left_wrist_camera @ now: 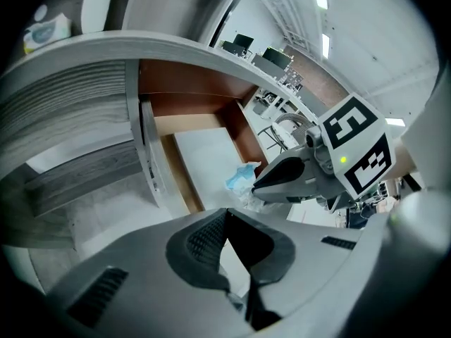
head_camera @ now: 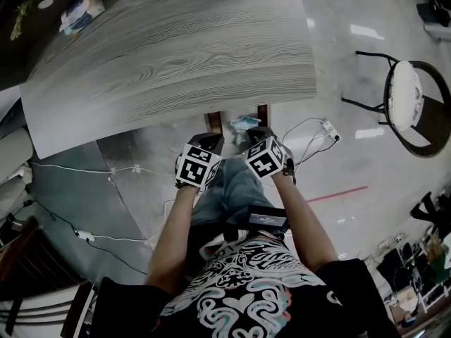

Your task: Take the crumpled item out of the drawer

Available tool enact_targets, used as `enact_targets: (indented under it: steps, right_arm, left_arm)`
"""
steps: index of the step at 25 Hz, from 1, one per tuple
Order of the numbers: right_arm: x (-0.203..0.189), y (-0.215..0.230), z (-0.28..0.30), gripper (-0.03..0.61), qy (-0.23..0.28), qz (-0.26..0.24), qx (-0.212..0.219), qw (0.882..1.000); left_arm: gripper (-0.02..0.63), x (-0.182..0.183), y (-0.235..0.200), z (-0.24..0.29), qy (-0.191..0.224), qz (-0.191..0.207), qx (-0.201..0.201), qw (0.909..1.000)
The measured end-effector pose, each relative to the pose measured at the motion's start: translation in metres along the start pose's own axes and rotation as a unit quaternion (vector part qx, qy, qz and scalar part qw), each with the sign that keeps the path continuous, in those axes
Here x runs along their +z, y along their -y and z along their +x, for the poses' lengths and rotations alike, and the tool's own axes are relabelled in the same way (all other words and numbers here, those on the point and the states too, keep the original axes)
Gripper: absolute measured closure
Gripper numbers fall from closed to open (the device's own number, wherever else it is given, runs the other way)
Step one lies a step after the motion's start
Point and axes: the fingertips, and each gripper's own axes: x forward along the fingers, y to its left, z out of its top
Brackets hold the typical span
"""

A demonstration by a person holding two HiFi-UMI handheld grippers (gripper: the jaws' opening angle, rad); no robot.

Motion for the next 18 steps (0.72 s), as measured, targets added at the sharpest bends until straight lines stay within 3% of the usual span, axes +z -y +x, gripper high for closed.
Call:
enact_targets:
  steps: [18]
  right_arm:
    - [0.021, 0.012, -0.045, 0.569, 0.037, -0.005, -0.043, 0.998]
  left_arm:
    - [0.614, 0.03, 0.008, -0.033, 0.053, 0.006, 0.023, 0.9983]
